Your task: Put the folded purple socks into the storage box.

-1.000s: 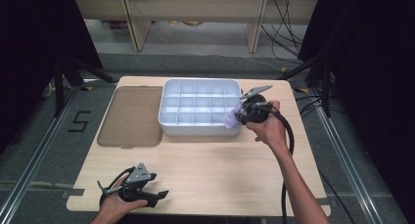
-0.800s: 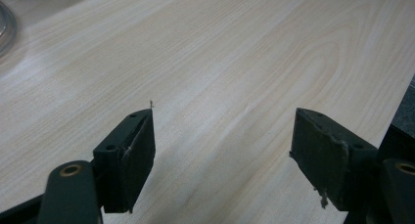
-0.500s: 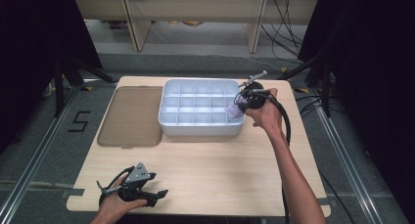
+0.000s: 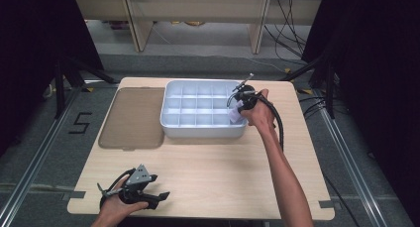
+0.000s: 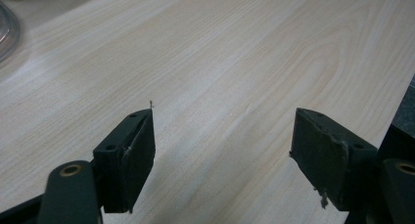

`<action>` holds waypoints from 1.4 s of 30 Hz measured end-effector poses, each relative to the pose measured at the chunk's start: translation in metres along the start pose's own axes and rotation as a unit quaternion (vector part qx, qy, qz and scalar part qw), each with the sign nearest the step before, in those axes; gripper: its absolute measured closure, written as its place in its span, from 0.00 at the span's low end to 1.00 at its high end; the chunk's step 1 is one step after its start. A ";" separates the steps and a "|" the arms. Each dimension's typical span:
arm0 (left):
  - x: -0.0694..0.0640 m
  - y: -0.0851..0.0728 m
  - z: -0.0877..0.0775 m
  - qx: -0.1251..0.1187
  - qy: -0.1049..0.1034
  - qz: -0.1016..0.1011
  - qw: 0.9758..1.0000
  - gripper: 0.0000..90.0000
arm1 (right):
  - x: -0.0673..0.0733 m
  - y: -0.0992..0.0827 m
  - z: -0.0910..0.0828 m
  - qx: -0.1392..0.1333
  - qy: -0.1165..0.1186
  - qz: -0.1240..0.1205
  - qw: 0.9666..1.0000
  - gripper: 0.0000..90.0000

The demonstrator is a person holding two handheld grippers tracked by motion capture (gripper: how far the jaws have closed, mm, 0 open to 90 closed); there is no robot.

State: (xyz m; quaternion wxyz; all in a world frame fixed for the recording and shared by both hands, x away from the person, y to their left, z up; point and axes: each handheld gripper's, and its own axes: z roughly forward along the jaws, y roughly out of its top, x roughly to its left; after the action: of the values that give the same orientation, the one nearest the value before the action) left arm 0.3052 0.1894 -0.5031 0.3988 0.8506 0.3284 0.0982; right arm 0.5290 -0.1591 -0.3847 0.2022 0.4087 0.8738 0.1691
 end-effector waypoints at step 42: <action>-0.001 0.000 0.001 0.006 0.002 0.001 1.000 0.27 | 0.005 -0.002 0.023 0.001 0.017 0.002 1.000 0.64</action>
State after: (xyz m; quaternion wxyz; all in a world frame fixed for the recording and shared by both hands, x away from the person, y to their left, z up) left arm 0.3050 0.1885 -0.5038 0.3933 0.8529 0.3291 0.0983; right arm 0.5360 -0.1530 -0.4068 0.1865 0.4073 0.8766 0.1758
